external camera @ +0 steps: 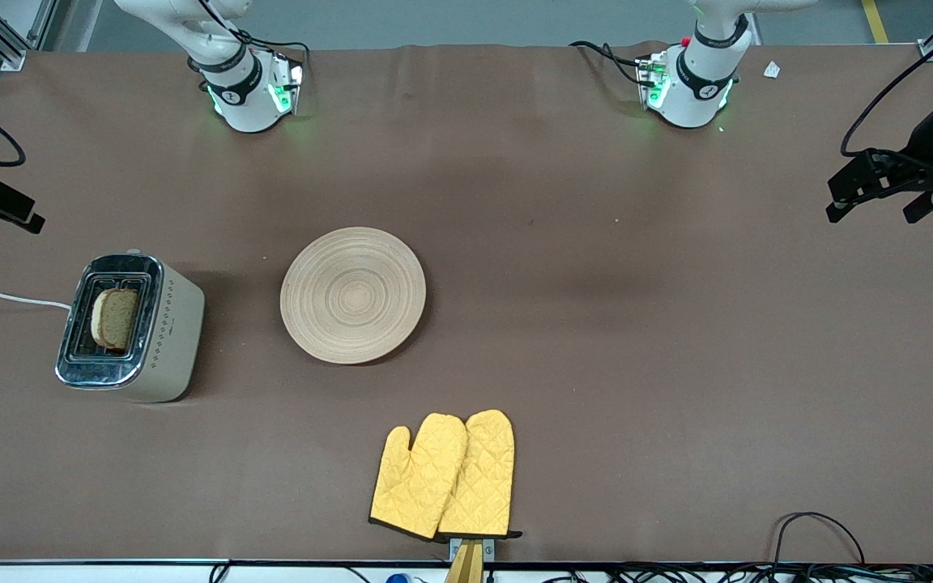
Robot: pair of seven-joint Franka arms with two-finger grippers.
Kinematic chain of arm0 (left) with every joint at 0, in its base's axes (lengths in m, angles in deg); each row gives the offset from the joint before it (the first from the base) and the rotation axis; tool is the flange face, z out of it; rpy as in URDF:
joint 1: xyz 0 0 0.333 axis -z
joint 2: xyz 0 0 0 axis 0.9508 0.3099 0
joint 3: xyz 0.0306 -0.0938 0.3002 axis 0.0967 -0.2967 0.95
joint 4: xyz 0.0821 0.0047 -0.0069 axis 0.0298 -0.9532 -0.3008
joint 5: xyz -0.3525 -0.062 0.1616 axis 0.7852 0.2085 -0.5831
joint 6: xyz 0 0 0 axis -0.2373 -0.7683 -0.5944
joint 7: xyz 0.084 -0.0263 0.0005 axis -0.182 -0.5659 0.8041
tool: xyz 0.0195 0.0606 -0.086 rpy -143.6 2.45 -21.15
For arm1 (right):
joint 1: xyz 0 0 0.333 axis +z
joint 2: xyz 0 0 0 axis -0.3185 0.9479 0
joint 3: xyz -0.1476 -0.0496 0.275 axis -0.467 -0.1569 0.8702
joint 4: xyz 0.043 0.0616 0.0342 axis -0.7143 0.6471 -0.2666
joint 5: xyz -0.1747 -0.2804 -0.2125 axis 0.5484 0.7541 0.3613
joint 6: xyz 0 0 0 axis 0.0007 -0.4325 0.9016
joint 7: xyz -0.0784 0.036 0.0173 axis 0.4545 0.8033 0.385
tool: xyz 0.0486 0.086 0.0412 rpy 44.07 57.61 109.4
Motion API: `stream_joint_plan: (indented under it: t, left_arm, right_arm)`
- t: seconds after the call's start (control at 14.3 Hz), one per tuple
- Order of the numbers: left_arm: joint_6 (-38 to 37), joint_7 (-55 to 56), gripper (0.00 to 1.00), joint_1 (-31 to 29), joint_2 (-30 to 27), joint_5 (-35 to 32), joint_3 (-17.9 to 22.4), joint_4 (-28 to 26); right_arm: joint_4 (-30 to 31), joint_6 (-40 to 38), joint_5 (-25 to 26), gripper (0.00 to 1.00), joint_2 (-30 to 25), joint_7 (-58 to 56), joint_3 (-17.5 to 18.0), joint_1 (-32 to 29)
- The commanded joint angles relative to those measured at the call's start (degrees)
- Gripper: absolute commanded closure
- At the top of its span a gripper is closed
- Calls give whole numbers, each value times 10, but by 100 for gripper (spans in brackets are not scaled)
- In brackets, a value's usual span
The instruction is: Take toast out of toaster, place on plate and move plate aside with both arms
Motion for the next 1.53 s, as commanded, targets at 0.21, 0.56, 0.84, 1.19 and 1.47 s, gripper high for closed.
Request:
stream_joint_plan:
  t: [0.21, 0.56, 0.84, 1.19, 1.47]
  left_arm:
    - [-20, 7, 0, 4, 6, -15, -3, 18]
    - [-21, 9, 0, 1, 6, -13, -2, 13]
    - [-19, 9, 0, 2, 6, -16, -1, 14]
    - [-13, -5, 0, 0, 8, -10, 0, 17]
    - [-16, -3, 0, 1, 14, -7, 2, 18]
  right_arm:
    - [16, 3, 7, 0, -14, -6, 5, -5]
    - [47, 27, 2, 0, -14, -6, 3, -20]
    - [125, 103, -1, 0, -12, -11, 3, -26]
    - [205, 208, 0, 0, 10, -61, 2, -28]
    - [258, 303, 3, 0, 41, -82, 2, -50]
